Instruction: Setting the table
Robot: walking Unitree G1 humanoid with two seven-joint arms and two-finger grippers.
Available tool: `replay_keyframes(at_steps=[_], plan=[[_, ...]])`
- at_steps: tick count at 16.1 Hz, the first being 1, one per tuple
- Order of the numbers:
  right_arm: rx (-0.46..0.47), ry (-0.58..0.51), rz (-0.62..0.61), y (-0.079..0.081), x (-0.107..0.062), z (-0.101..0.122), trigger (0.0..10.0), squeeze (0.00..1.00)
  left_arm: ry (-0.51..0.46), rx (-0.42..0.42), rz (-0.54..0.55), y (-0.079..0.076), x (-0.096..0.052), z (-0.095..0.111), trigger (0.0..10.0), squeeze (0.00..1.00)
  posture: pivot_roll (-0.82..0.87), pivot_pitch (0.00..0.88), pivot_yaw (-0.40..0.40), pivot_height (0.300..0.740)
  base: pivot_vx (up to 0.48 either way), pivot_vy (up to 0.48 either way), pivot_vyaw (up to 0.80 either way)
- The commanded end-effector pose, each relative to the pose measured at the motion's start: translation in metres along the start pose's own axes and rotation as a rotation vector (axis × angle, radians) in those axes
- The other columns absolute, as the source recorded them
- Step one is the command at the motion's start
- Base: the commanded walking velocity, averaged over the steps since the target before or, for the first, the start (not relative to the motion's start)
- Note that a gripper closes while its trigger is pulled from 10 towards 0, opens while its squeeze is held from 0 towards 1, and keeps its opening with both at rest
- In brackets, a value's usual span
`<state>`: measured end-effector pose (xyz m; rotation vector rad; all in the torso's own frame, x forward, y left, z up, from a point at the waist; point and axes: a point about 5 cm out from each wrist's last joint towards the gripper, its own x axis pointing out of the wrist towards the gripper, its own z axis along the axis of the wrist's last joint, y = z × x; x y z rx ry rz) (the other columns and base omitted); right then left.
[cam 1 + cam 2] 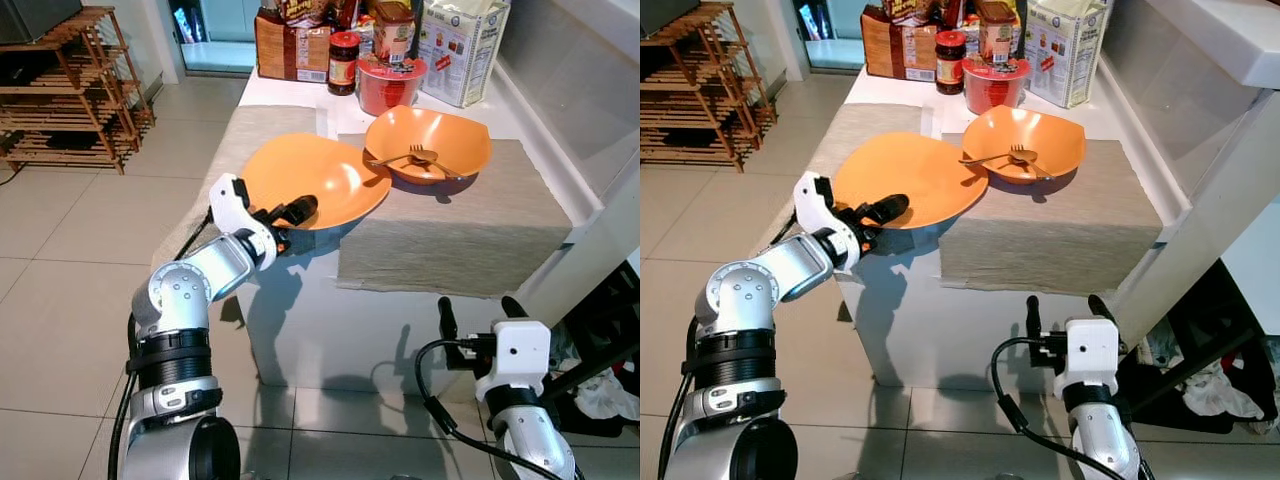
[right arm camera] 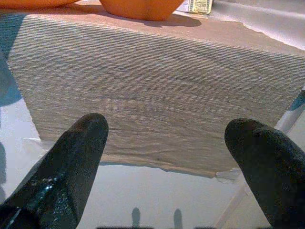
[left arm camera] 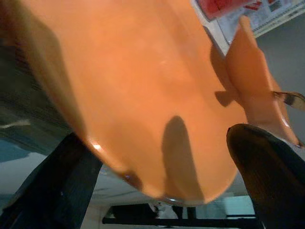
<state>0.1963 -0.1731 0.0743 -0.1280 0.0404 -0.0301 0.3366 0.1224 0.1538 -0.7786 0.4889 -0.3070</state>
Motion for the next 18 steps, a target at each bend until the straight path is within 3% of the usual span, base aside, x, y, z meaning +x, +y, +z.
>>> replay_keyframes(at_steps=[1,2,3,4,9,18], plan=[[-0.005,0.000,-0.001,0.000,-0.001,0.002,10.0,0.00,0.007,0.017,0.046,0.003,0.002,-0.001,10.0,0.00,-0.10,0.028,0.034,0.740,0.000,0.000,0.00],[-0.005,0.000,-0.001,0.000,-0.001,0.002,10.0,0.00,0.007,0.015,0.061,0.006,0.002,-0.002,8.5,0.00,-0.10,0.028,0.034,0.740,0.000,0.000,0.00],[-0.005,0.000,-0.001,0.000,-0.001,0.002,10.0,0.00,0.004,0.008,0.096,0.010,0.002,-0.002,4.7,0.00,-0.10,0.030,0.034,0.740,0.000,0.000,0.00],[-0.004,0.001,-0.001,0.001,-0.001,0.002,10.0,0.00,0.005,0.000,0.177,0.021,0.001,-0.003,0.3,0.00,-0.10,0.030,0.034,0.740,0.000,0.000,0.00],[-0.006,0.001,-0.002,0.000,0.000,0.003,10.0,0.00,-0.041,0.023,0.198,0.021,0.003,0.000,0.0,0.00,-0.10,0.035,0.032,0.740,0.000,0.000,0.00],[-0.007,0.004,-0.001,0.000,-0.001,0.003,10.0,0.00,-0.168,-0.050,0.139,0.010,-0.001,0.014,0.0,0.00,-0.10,0.039,0.029,0.740,0.000,0.000,0.00]])
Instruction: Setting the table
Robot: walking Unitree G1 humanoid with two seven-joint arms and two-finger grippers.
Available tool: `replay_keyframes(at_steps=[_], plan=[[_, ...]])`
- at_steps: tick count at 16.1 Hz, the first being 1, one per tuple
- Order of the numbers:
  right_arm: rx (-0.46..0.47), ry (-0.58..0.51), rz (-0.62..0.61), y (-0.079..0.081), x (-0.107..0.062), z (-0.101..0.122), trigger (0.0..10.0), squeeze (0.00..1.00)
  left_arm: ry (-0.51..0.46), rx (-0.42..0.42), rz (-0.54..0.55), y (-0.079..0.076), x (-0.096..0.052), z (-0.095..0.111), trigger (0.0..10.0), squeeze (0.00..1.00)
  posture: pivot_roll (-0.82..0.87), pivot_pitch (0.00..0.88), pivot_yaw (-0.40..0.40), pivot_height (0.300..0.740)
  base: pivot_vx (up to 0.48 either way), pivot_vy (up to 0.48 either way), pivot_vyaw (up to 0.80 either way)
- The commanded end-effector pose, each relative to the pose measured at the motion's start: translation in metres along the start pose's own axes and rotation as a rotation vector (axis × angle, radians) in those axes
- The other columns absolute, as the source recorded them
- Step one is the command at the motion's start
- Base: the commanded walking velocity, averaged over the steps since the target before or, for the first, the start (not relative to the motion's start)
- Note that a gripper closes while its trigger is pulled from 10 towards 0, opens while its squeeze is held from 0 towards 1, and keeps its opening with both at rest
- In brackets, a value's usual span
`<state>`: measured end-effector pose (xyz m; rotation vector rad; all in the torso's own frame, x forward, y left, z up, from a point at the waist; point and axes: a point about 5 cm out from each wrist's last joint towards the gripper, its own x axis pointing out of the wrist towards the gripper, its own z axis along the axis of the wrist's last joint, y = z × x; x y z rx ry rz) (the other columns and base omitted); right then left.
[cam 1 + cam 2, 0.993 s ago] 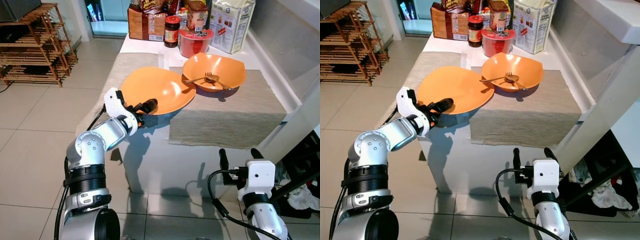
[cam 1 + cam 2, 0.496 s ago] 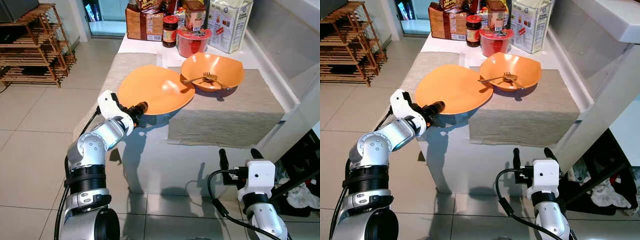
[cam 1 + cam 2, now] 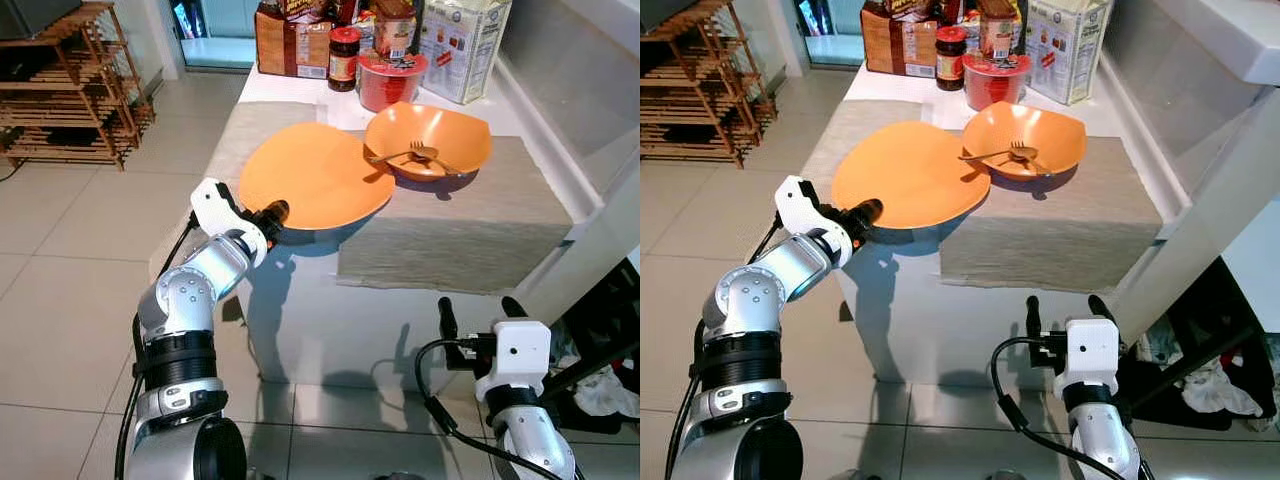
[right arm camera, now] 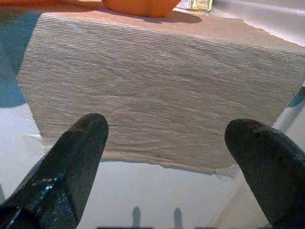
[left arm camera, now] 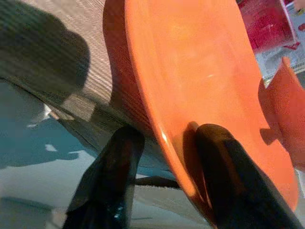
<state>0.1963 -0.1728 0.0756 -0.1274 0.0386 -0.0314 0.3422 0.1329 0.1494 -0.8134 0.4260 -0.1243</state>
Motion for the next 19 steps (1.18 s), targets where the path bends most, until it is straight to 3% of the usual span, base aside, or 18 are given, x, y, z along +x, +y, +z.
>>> replay_keyframes(at_steps=[1,7,12,16,19], plan=[[-0.009,0.006,0.002,0.000,-0.001,0.002,10.0,0.00,-0.059,-0.016,-0.013,-0.004,-0.003,0.010,0.0,0.00,-0.10,0.038,0.027,0.740,0.000,0.000,0.00],[-0.015,0.007,0.016,-0.001,0.000,0.001,10.0,0.00,-0.094,-0.074,-0.093,-0.020,-0.014,0.012,0.0,0.00,-0.09,0.020,0.019,0.740,0.000,0.000,0.00],[-0.019,0.006,0.026,-0.001,0.002,0.001,10.0,0.00,-0.105,-0.046,-0.107,-0.023,-0.022,0.016,0.0,0.00,-0.08,0.012,0.014,0.740,0.000,0.000,0.00],[-0.020,0.004,0.042,0.000,0.005,0.001,10.0,0.00,-0.161,0.030,-0.131,-0.025,-0.027,0.027,0.0,0.00,-0.07,0.002,0.005,0.740,0.000,0.000,0.00],[-0.019,0.003,0.050,0.002,0.006,0.001,10.0,0.00,-0.219,0.116,-0.009,-0.007,-0.025,0.035,0.0,0.00,-0.07,0.000,0.001,0.740,0.000,0.000,0.00]])
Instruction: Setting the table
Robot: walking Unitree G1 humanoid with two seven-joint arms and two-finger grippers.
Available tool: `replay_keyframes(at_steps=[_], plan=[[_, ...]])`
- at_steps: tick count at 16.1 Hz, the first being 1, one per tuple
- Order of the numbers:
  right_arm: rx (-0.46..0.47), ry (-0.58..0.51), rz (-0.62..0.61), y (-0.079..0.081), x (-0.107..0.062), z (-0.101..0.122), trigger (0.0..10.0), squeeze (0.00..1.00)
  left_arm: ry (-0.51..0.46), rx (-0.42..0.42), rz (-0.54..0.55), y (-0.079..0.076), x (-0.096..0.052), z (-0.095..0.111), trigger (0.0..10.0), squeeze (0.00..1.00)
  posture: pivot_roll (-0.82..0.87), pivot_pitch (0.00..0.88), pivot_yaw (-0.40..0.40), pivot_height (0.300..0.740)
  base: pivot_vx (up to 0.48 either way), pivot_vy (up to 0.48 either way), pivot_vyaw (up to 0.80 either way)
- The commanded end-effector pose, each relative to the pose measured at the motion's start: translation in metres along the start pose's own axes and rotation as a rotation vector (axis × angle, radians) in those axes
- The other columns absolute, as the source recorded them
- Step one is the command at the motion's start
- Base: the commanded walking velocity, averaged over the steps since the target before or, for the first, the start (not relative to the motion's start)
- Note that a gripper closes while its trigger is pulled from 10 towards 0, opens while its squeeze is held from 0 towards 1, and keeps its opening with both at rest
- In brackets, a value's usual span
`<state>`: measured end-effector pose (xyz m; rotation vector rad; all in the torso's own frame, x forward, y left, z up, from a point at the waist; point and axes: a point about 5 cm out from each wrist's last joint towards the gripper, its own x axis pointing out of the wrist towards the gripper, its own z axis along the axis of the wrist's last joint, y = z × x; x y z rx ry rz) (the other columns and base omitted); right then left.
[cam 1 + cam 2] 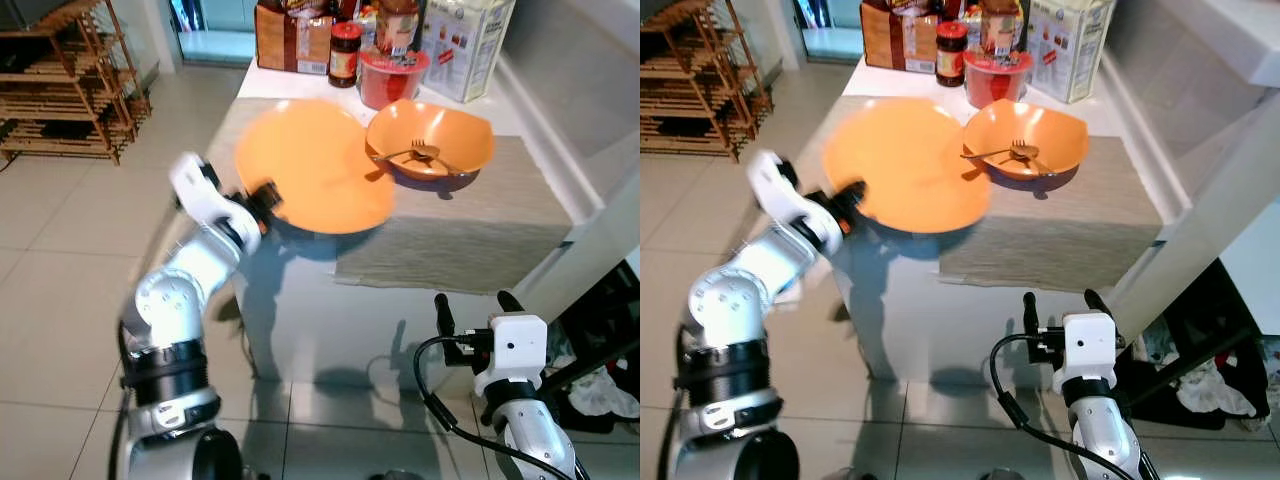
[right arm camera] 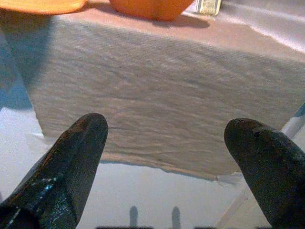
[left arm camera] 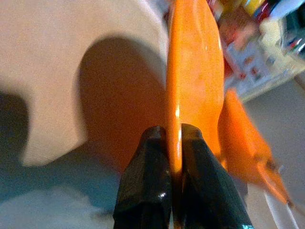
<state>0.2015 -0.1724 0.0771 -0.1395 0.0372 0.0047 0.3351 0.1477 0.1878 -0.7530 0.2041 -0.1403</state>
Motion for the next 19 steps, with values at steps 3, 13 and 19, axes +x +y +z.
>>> replay_keyframes(at_steps=[3,13,19], plan=[[-0.006,0.008,0.018,0.001,0.001,-0.001,10.0,0.00,-0.067,0.037,0.123,0.017,-0.001,0.010,0.0,0.00,-0.07,0.000,-0.001,0.740,0.000,0.000,0.00],[-0.007,0.016,0.023,0.000,-0.001,-0.003,10.0,0.00,-0.153,0.379,0.100,0.033,-0.018,0.026,0.0,0.00,-0.07,0.003,-0.010,0.740,0.000,0.000,0.00],[0.003,0.017,0.042,0.004,0.003,-0.003,10.0,0.00,-0.187,0.468,0.010,0.023,-0.022,0.023,0.0,0.00,-0.04,0.012,-0.023,0.740,-0.214,0.000,0.00]])
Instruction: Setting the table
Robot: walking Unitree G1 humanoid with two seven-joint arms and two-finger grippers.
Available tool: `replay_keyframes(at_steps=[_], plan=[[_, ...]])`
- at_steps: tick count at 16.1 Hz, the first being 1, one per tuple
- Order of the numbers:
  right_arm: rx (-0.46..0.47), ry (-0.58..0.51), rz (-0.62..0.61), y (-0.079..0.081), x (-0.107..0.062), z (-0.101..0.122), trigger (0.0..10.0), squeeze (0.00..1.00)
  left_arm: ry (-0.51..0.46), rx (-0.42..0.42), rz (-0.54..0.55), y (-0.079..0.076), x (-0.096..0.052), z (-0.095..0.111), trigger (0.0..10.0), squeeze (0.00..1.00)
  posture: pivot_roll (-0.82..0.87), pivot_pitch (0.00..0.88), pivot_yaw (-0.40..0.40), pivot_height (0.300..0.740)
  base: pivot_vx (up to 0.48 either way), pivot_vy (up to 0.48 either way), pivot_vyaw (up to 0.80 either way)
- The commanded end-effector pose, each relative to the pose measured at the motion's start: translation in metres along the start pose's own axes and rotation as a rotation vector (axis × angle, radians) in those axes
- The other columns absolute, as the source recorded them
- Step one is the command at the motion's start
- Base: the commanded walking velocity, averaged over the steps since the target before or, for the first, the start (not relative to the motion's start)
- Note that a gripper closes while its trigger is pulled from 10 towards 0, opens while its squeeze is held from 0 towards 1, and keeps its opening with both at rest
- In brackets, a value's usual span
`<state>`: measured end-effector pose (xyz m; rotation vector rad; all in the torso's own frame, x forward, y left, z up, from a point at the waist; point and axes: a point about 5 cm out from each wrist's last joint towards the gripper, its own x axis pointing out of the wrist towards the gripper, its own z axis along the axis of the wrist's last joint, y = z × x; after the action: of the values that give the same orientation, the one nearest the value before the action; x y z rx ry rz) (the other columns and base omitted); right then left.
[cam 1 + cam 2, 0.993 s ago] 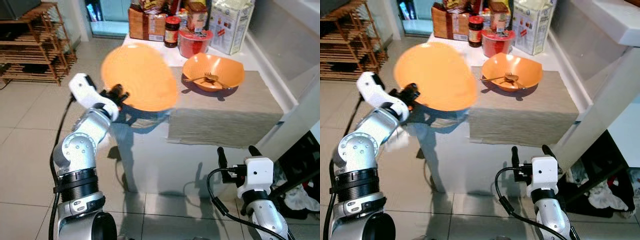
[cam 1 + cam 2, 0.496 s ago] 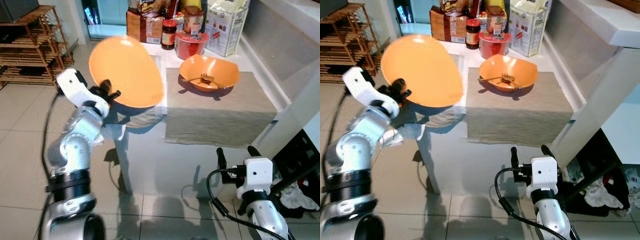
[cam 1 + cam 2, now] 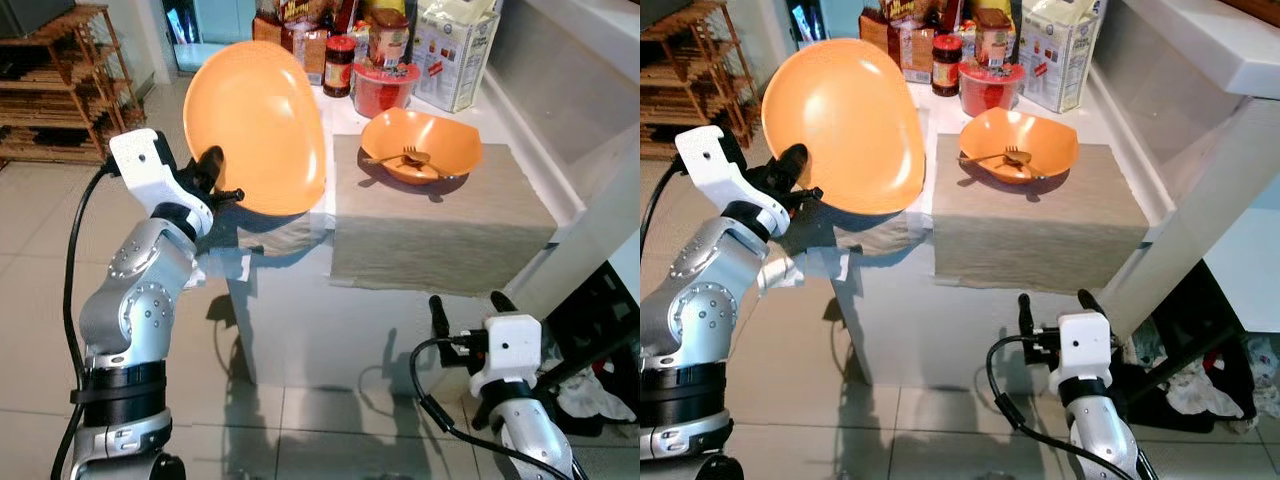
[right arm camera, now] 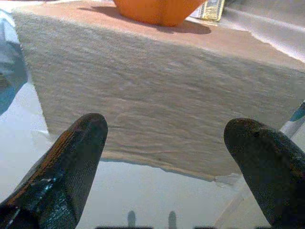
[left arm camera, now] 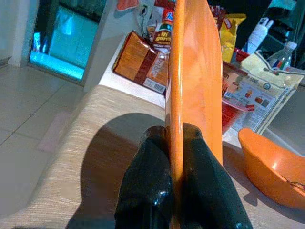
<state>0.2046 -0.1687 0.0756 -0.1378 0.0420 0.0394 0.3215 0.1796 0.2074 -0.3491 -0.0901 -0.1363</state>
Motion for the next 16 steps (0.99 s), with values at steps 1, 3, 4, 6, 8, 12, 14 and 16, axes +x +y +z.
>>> replay_keyframes(at_steps=[1,3,4,6,8,12,14,16], plan=[[0.003,0.014,0.008,0.000,0.000,-0.002,10.0,0.00,0.077,0.055,0.043,0.009,-0.003,-0.014,0.0,0.00,-0.04,0.014,-0.026,0.740,-0.480,0.000,0.00],[0.002,0.012,0.011,0.000,0.000,-0.002,10.0,0.00,0.075,0.063,0.033,0.007,-0.002,-0.015,0.0,0.00,-0.04,0.014,-0.026,0.740,-0.480,0.000,0.00],[0.001,0.012,0.011,0.000,0.000,-0.002,10.0,0.00,0.074,0.064,0.031,0.007,-0.002,-0.016,0.0,0.00,-0.04,0.014,-0.026,0.740,-0.480,0.000,0.00],[-0.001,0.012,0.010,-0.001,0.000,-0.002,10.0,0.00,0.066,0.068,0.022,0.004,-0.002,-0.015,0.0,0.00,-0.05,0.016,-0.028,0.740,-0.176,0.000,0.00],[-0.002,0.011,0.010,-0.001,0.000,-0.001,10.0,0.00,0.048,0.073,-0.020,-0.004,0.000,-0.014,0.0,0.00,-0.05,0.019,-0.024,0.740,0.000,0.000,0.00],[0.001,0.009,0.008,0.000,0.001,-0.001,10.0,0.00,0.036,0.087,-0.064,-0.010,-0.001,-0.012,0.0,0.00,-0.05,0.021,-0.024,0.740,0.000,-0.212,0.00],[0.001,0.010,0.008,0.000,0.001,-0.001,10.0,0.00,0.028,0.094,-0.093,-0.016,-0.004,-0.013,0.0,0.00,-0.05,0.021,-0.024,0.740,0.000,-0.480,0.00],[0.001,0.010,0.008,-0.001,0.001,-0.001,10.0,0.00,0.029,0.089,-0.112,-0.018,-0.005,-0.014,0.0,0.00,-0.04,0.022,-0.024,0.740,0.000,-0.480,0.00]])
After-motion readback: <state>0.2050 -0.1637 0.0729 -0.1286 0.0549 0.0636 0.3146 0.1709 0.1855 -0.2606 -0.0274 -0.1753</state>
